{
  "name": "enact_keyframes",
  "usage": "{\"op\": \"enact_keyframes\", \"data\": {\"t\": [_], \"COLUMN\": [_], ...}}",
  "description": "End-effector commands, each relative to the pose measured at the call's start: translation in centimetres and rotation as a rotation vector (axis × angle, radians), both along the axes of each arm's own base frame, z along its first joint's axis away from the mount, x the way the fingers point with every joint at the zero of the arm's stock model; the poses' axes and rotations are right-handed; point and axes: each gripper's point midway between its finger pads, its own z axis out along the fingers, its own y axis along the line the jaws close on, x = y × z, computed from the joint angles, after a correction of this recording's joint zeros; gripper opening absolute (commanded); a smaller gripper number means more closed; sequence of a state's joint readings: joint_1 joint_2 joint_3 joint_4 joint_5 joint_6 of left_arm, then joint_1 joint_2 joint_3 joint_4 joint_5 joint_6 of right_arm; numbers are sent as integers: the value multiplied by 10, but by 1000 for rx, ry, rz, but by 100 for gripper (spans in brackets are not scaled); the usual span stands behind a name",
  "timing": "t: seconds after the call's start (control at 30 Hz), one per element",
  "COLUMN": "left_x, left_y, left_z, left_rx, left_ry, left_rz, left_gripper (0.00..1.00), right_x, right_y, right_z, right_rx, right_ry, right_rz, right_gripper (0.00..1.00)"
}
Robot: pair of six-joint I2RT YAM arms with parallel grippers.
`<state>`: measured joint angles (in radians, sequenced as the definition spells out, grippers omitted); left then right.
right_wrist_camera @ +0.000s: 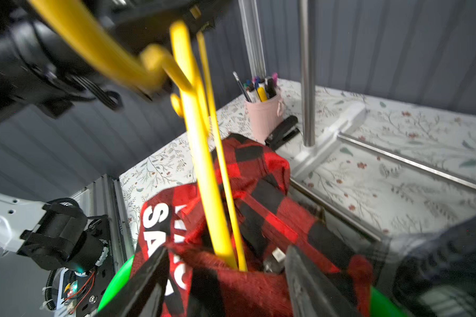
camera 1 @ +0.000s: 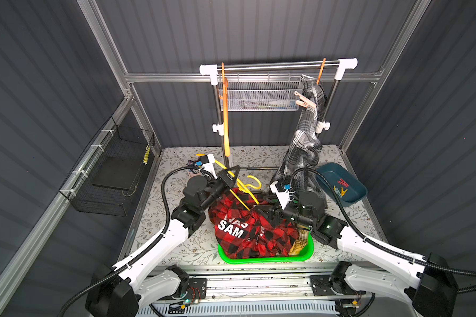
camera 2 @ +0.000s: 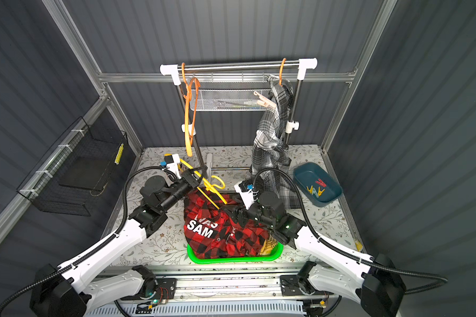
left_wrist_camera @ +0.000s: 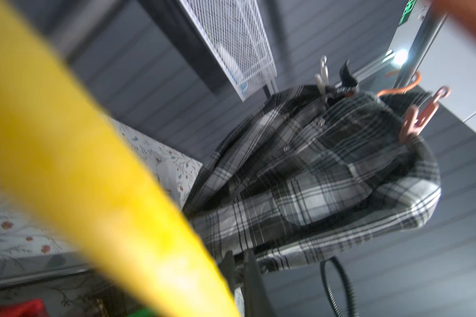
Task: Remove the clothespins securing long-sleeve shirts to the hanger
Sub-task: Remove the long-sleeve shirt from the hanger.
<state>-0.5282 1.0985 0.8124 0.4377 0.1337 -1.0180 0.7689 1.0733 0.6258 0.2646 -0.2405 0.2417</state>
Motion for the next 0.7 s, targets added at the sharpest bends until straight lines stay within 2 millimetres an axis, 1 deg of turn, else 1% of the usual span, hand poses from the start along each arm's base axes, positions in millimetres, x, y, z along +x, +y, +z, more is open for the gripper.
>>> {"op": "enact_keyframes", "data": {"t": [0.0, 0.03, 0.07, 0.13, 0.27, 0.3, 0.4, 0.47, 0.5, 0.57, 0.67], "left_x": [2, 2, 3, 3, 3, 4, 9, 14, 18, 25, 34], "left_y": [31, 39, 47, 62, 92, 97, 112, 123, 128, 140, 141], "left_z": [50, 54, 57, 59, 66, 66, 62, 59, 55, 51, 40], "left_rx": [-115, -135, -146, -159, -219, -222, -248, -291, -320, -420, -546], "left_ry": [-120, -123, -124, -120, -131, -128, -100, -75, -63, -49, -13], "left_rz": [37, 47, 59, 90, 149, 158, 181, 189, 190, 178, 99], "left_gripper": [0, 0, 0, 0, 0, 0, 0, 0, 0, 0, 0], "right_x": [9, 10, 12, 14, 17, 17, 16, 13, 11, 5, -3], "right_y": [-4, -7, -8, -13, -29, -34, -44, -48, -50, -52, -53], "right_z": [-19, -25, -39, -53, -66, -59, -49, -34, -25, 1, 38], "right_rx": [52, 52, 31, 21, 17, 31, 44, 51, 56, 80, 113], "right_ry": [85, 99, 134, 169, 215, 202, 180, 136, 112, 50, -30], "right_rz": [-48, -60, -76, -102, -157, -168, -178, -176, -171, -148, -111], "right_gripper": [69, 69, 69, 70, 70, 70, 70, 71, 71, 71, 71]}}
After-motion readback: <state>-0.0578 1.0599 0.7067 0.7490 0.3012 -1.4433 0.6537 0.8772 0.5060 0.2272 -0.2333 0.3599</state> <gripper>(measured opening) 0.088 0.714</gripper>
